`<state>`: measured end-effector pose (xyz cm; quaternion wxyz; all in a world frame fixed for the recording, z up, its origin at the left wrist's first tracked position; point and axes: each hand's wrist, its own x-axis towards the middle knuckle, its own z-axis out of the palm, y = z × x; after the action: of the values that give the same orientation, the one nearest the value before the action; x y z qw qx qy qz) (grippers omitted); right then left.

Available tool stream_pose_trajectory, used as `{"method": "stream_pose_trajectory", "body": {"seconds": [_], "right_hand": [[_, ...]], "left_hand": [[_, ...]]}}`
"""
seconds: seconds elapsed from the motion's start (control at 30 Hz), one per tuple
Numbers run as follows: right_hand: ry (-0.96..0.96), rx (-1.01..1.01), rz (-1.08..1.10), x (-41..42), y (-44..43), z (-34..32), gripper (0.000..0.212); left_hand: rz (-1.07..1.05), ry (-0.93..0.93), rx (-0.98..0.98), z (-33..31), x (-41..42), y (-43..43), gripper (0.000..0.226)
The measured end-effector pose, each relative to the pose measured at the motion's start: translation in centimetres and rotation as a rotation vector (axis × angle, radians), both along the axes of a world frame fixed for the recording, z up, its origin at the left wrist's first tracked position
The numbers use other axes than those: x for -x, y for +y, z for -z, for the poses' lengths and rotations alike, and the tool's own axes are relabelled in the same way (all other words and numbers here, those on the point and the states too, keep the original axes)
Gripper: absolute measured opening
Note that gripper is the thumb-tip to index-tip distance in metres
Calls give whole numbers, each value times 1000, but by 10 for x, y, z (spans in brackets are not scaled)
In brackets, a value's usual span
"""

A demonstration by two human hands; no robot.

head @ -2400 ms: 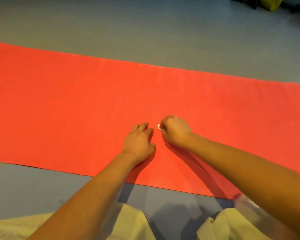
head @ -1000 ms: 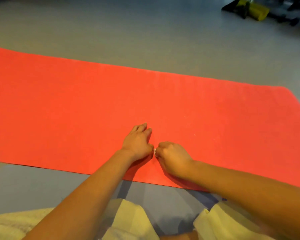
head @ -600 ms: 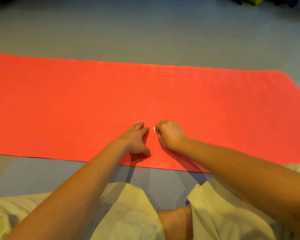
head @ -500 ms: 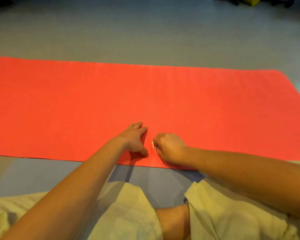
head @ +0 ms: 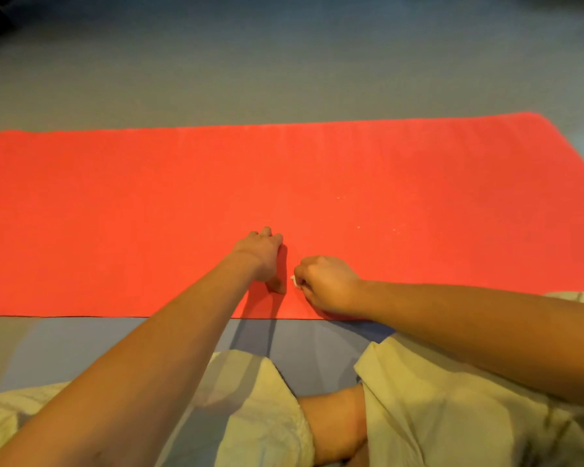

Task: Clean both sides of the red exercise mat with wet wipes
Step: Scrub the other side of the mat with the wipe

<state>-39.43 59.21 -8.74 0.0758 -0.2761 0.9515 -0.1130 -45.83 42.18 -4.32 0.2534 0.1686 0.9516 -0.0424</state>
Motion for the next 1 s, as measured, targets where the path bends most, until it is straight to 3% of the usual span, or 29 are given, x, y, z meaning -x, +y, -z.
{"method": "stream_pose_trajectory", "body": {"seconds": [0.17,0.3,0.37,0.47,0.57,0.67,0.73,0.9,1.0], "right_hand": [[73,-61,-298,-35,11,8,3],[146,-55,-229,5,18,7,14],[166,-66,-130,35,18,-1,18],[181,-118,-13,68,15,-8,17],[161,-172,2,75,8,-11,12],[156,-155,-55,59,11,-6,9],[184,-133,-136,44,18,-2,10],[238,-87,-175,51,26,5,7],[276,-106,-63,89,20,7,6]], "left_hand": [[-10,87,-22,5,5,2,111],[20,30,-86,16,12,-6,148],[32,-29,-93,15,17,-7,156],[59,-47,-39,8,24,-3,146],[57,-20,-6,3,32,3,116],[40,55,-43,0,43,10,93],[31,100,-66,1,50,14,91],[58,44,-62,15,68,12,144],[75,-39,-14,14,78,13,150]]}}
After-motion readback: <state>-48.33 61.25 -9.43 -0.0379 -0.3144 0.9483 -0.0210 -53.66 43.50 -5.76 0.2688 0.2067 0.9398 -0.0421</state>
